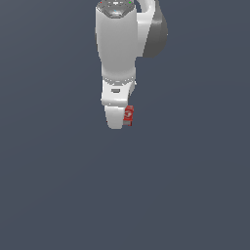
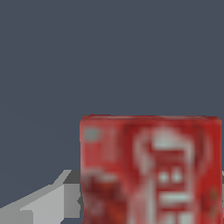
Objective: Pick up the object and move it to a goal position.
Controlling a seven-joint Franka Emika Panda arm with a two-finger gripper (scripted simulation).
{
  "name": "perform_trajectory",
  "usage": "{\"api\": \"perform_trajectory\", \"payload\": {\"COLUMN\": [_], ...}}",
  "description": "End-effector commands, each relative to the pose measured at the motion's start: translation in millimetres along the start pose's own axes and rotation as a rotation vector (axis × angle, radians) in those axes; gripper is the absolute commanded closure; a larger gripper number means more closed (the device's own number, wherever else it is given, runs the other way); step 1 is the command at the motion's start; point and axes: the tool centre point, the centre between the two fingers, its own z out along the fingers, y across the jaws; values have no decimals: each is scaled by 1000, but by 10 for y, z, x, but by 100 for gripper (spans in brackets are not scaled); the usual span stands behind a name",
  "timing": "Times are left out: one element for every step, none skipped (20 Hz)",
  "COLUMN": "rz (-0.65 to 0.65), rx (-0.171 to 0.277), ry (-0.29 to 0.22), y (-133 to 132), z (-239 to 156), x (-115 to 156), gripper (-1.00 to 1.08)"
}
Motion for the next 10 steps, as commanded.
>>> {"api": "perform_trajectory", "payload": {"rz": [0, 0, 1, 1, 1, 1, 1, 1, 2, 2], "rx": [2, 2, 2, 2, 2, 2, 2, 2, 2, 2], "ry": [0, 0, -1, -1, -1, -1, -1, -1, -2, -2], "y": [31, 45, 57, 68, 79, 88, 97, 105, 112, 118], "z": [-187, -248, -304, -355, -400, -439, -474, -503, -526, -545], "x": [-68, -90, -111, -129, -146, -161, -174, -184, -194, -201], "gripper": [108, 108, 108, 108, 108, 108, 108, 108, 108, 108]}}
